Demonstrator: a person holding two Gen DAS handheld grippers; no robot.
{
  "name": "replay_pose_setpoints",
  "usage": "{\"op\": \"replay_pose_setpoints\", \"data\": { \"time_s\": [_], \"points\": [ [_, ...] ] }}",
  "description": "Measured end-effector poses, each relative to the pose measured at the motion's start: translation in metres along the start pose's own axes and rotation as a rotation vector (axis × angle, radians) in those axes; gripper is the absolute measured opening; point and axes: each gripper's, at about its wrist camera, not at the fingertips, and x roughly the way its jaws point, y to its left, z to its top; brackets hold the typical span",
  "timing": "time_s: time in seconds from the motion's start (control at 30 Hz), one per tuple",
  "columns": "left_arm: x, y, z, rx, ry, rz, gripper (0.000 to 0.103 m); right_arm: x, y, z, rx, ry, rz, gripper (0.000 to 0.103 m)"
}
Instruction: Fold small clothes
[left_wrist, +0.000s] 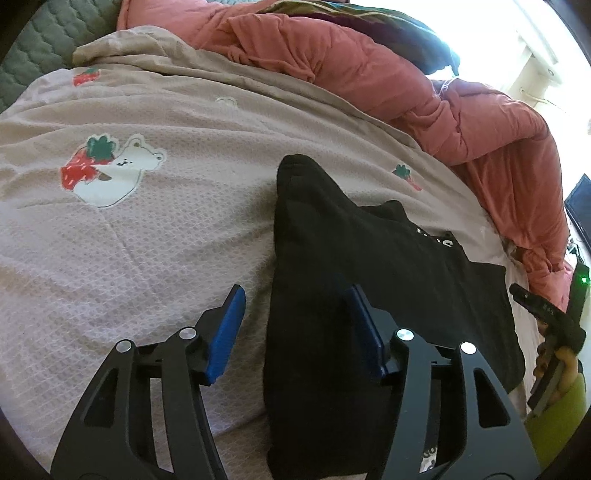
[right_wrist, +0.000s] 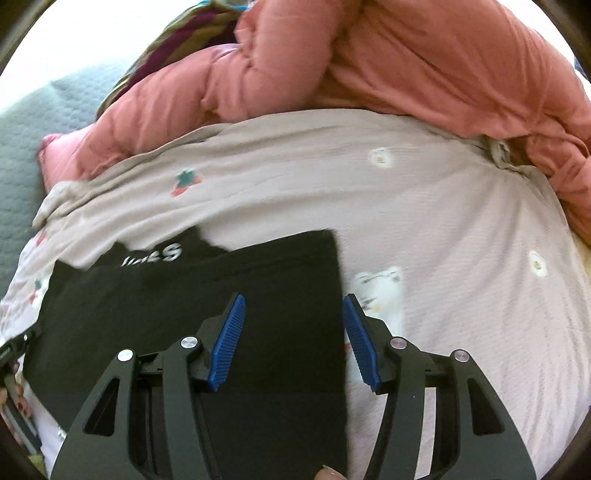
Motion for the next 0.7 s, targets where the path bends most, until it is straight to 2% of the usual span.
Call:
{"op": "replay_pose_setpoints", "data": {
  "time_s": [0.3, 0.33, 0.37, 0.4, 0.43, 0.5, 0.53, 0.63, 0.7],
  "points": [
    [0.01, 0.002, 0.002, 0.003, 0.008, -0.015, 0.05, 0.041, -0.007, 0.023, 0.024, 0.049, 0.017, 0.053],
    [0.011, 0.002, 0.003, 0.006, 0.003, -0.014, 0.05, 0.044, -0.007, 0.024, 0.031, 0.055, 0.027, 0.052],
    [0.011, 0.002, 0.003, 0.01, -0.004, -0.014, 0.049, 0.046, -0.009, 0.025, 0.042, 0.057, 0.041, 0.037],
    [0.012, 0.002, 0.003, 0.01, -0.006, -0.015, 0.044, 0.046, -0.01, 0.025, 0.047, 0.054, 0.047, 0.025],
    [0.013, 0.002, 0.003, 0.012, -0.004, -0.02, 0.039, 0.044, -0.01, 0.024, 0.043, 0.041, 0.042, 0.022],
    [0.014, -0.001, 0.002, 0.03, -0.006, -0.035, 0.013, 0.039, -0.012, 0.022, 0.043, 0.02, 0.054, 0.015],
    [0.012, -0.007, 0.002, 0.06, -0.017, -0.029, 0.009, 0.036, -0.013, 0.022, 0.045, 0.007, 0.061, 0.014],
    [0.005, -0.023, 0.002, 0.15, -0.062, 0.03, 0.006, 0.018, -0.016, 0.024, 0.031, -0.059, 0.069, 0.012],
    [-0.006, -0.03, 0.003, 0.202, -0.12, 0.05, 0.006, 0.007, -0.018, 0.027, 0.03, -0.1, 0.081, 0.012]
  ]
}}
